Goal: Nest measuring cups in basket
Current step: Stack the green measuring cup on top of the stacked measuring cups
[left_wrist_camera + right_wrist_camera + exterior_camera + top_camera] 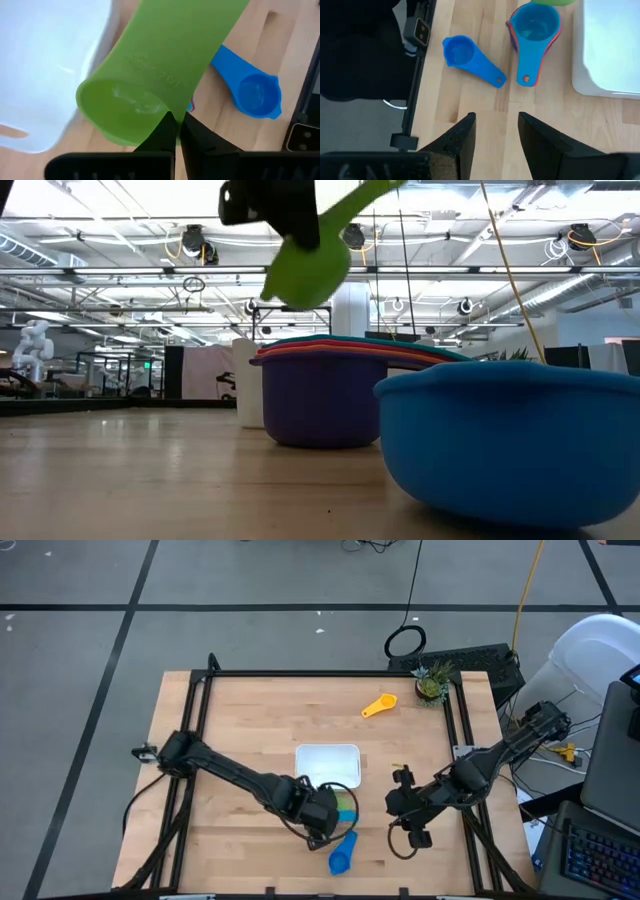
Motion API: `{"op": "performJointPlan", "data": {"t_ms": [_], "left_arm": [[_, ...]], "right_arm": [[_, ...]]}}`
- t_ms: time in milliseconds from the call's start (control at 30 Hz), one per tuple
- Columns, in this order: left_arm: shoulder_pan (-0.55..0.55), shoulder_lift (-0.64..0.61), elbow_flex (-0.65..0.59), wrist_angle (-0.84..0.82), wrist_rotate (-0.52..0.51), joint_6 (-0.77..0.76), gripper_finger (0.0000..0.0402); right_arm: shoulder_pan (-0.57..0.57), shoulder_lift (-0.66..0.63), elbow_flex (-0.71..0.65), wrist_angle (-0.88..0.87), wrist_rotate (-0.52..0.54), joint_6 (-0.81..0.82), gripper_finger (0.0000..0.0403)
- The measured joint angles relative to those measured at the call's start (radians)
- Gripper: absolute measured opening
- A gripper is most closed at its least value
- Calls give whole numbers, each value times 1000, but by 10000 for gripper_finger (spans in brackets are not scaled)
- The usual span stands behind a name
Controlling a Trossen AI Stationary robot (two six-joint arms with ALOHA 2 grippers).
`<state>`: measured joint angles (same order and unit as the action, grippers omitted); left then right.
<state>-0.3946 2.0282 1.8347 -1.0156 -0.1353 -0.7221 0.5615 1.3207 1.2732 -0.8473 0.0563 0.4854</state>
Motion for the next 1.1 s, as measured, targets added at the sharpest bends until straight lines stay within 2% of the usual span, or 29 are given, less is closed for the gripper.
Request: {"op": "performJointPlan", "data": {"t_ms": [133, 300, 500, 833, 1100], "left_arm": [[0, 19, 0, 20, 37, -44, 9], [0, 17, 1, 88, 34, -99, 9], [0, 17, 1, 53, 28, -143, 11], [2, 17, 1, 51, 57, -122, 18], [3, 17, 1, 52, 83, -117, 57]], "right_arm": [[15, 2, 0, -3, 1, 3, 138], [17, 2, 0, -4, 22, 4, 138], [22, 2, 0, -4, 28, -1, 138], [79, 2, 0, -28, 55, 0, 138], [82, 2, 0, -26, 57, 4, 138]]}}
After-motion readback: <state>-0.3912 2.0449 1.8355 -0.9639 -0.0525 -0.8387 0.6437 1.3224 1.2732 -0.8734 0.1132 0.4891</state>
